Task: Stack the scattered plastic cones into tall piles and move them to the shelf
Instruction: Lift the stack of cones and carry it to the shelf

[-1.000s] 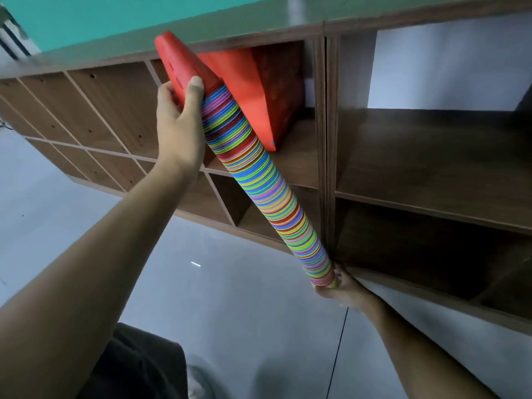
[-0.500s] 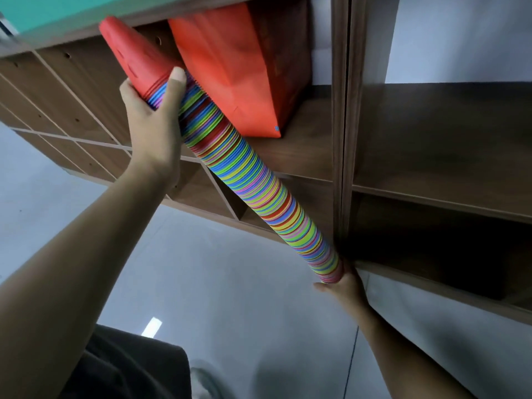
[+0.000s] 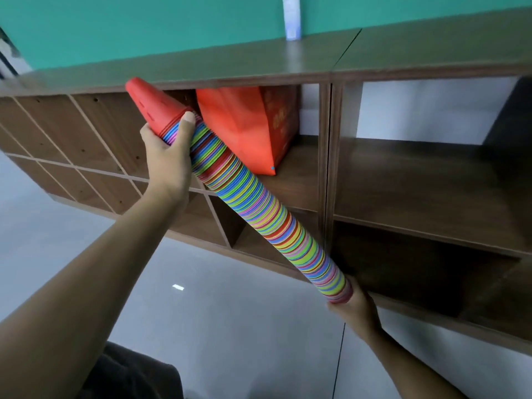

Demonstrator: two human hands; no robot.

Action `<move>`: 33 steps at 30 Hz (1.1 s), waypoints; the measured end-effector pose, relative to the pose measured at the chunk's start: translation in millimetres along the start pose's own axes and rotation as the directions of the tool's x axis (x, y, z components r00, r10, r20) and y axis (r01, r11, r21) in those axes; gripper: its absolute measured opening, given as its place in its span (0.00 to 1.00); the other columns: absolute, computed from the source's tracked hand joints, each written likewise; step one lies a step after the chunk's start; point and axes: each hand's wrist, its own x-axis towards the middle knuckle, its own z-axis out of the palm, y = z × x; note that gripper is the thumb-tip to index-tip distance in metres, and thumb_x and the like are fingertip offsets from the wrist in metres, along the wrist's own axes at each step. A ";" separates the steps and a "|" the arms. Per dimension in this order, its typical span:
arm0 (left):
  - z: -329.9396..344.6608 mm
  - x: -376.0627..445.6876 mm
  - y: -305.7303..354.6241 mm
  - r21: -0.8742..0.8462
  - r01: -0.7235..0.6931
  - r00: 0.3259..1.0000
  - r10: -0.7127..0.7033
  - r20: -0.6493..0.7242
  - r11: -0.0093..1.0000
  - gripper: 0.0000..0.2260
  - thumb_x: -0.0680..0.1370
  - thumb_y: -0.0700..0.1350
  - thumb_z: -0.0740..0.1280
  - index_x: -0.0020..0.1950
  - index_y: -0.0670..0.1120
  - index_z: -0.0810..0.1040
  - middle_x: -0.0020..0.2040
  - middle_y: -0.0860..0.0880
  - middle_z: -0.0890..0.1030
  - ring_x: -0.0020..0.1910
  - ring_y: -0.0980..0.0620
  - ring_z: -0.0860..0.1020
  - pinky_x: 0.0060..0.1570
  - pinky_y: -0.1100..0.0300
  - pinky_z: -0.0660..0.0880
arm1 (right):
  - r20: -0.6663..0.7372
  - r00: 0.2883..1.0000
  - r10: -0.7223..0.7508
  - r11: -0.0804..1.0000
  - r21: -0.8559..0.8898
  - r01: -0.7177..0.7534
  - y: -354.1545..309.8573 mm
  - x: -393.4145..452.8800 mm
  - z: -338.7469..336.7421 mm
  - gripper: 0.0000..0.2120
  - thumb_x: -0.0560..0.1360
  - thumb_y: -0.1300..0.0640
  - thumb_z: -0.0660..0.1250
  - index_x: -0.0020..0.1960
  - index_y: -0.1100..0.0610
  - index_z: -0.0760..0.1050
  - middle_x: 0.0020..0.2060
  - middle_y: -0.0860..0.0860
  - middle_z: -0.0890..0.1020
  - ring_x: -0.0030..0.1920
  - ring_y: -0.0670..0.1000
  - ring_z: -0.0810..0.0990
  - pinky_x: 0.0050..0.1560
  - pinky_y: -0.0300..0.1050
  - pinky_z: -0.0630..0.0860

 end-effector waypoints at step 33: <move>59.2 -50.1 226.3 -0.606 0.183 0.983 -0.132 0.128 0.774 0.36 0.71 0.55 0.77 0.71 0.43 0.64 0.61 0.44 0.81 0.48 0.51 0.85 0.47 0.46 0.82 | -0.531 0.745 -0.404 0.777 -0.629 -0.027 -211.2 -226.2 -467.7 0.38 0.62 0.41 0.76 0.68 0.41 0.65 0.51 0.47 0.80 0.52 0.53 0.80 0.52 0.51 0.81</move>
